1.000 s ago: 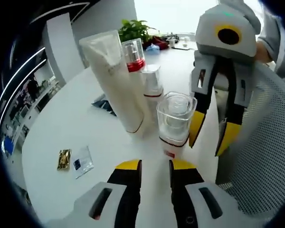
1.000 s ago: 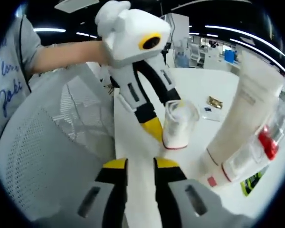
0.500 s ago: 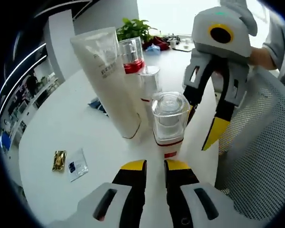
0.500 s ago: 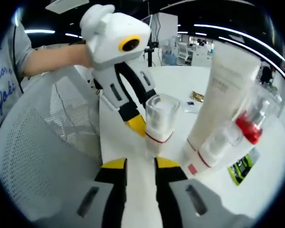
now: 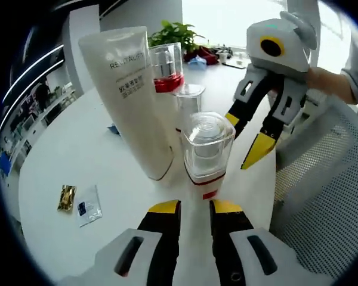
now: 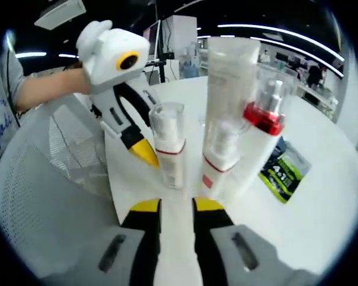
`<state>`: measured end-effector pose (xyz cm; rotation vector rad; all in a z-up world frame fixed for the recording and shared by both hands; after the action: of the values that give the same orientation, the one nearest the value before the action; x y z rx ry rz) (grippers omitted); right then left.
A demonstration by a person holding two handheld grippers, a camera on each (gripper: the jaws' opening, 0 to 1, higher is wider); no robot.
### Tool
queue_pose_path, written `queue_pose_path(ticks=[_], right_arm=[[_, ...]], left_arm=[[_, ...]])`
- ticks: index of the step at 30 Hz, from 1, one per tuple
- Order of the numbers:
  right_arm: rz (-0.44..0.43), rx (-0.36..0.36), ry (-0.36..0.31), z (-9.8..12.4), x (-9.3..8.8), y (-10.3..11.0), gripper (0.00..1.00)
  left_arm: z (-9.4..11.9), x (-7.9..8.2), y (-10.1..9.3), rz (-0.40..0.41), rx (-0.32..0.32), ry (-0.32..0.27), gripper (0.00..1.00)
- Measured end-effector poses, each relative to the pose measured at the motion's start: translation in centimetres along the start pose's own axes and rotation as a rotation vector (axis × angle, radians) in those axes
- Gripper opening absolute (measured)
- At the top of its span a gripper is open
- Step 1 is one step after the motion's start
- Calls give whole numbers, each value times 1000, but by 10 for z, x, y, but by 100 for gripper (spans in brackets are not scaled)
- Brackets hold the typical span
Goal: Arrange the skincare products in the storage area until every visible bottle or jar stands upright without overlapping.
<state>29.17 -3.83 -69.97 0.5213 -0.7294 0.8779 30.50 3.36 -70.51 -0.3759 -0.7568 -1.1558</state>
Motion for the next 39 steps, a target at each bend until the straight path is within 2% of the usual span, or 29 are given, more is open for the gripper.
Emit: queue_pose_path(ticks=[6, 14, 28, 39], right_arm=[[-36, -38, -13, 1, -1, -10, 20], [-51, -55, -20, -1, 2, -14, 20], [-81, -79, -31, -6, 6, -21, 17], [-94, -92, -44, -7, 10, -25, 13]], left_arm=[[-5, 4, 2, 82, 20, -23, 17], [-9, 8, 6, 122, 56, -30, 18], [-11, 13, 11, 183, 95, -49, 14], [-15, 19, 11, 193, 97, -60, 11]])
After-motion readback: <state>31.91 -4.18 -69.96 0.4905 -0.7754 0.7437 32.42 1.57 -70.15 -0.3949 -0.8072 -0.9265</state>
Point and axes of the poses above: the point that each gripper's makers call its tool centre point, and the gripper's own axes: z roughly backward along the fingers, y roughly to its left, x roughly out of its top, the point moved 1 cm from there along z, roughly backward along the fingers, and after that the axes turned 7 degrees about -z, right-handed, at the moved point
